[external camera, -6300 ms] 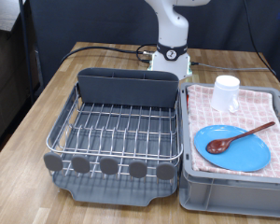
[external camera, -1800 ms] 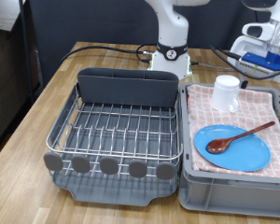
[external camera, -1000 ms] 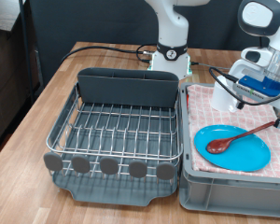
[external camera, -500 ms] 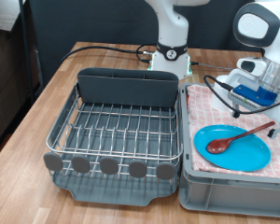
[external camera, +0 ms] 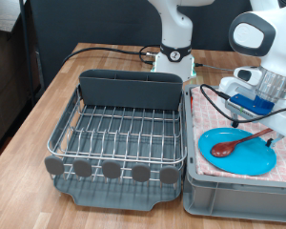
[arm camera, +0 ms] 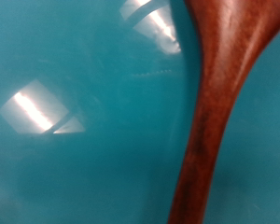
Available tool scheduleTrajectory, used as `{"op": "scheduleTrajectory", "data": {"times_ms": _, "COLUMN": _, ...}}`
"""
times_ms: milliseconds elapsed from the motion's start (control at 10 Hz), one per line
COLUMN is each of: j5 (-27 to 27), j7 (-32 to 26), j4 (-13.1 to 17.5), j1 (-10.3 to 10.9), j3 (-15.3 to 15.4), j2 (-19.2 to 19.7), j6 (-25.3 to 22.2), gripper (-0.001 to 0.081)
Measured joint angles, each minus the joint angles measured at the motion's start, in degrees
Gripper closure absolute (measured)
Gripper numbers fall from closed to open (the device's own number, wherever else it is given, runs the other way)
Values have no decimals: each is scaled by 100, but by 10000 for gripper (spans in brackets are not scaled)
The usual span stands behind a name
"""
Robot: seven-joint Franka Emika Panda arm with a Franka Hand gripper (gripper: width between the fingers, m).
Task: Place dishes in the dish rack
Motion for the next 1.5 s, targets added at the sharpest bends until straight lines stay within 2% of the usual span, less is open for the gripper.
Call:
{"op": "scheduleTrajectory", "data": {"times_ms": 300, "j5": -372, "j7": 387, "j4": -159, "j1": 27, "j3": -109, "j2": 78, "j6": 402, "gripper": 3}}
{"op": "scheduleTrajectory", "data": {"times_ms": 500, "j5": -500, "j7": 529, "j4": -198, "j1": 58, "j3": -138, "j2": 89, "j6": 437, "gripper": 3}}
{"op": "scheduleTrajectory", "data": {"times_ms": 600, "j5": -503, "j7": 532, "j4": -209, "j1": 59, "j3": -135, "j2": 90, "j6": 437, "gripper": 108}}
{"op": "scheduleTrajectory", "data": {"times_ms": 700, "j5": -503, "j7": 532, "j4": -217, "j1": 59, "j3": -132, "j2": 91, "j6": 437, "gripper": 297}}
{"op": "scheduleTrajectory", "data": {"times_ms": 800, "j5": -503, "j7": 532, "j4": -223, "j1": 59, "j3": -130, "j2": 91, "j6": 437, "gripper": 297}}
{"op": "scheduleTrajectory", "data": {"times_ms": 900, "j5": -503, "j7": 532, "j4": -228, "j1": 59, "j3": -129, "j2": 92, "j6": 437, "gripper": 451}}
{"op": "scheduleTrajectory", "data": {"times_ms": 1000, "j5": -503, "j7": 532, "j4": -230, "j1": 59, "j3": -128, "j2": 92, "j6": 437, "gripper": 451}}
{"op": "scheduleTrajectory", "data": {"times_ms": 1100, "j5": -503, "j7": 528, "j4": -230, "j1": 59, "j3": -123, "j2": 92, "j6": 436, "gripper": 653}}
{"op": "scheduleTrajectory", "data": {"times_ms": 1200, "j5": -489, "j7": 510, "j4": -230, "j1": 58, "j3": -110, "j2": 91, "j6": 436, "gripper": 718}}
{"op": "scheduleTrajectory", "data": {"times_ms": 1500, "j5": -421, "j7": 375, "j4": -221, "j1": 45, "j3": -33, "j2": 48, "j6": 379, "gripper": 718}}
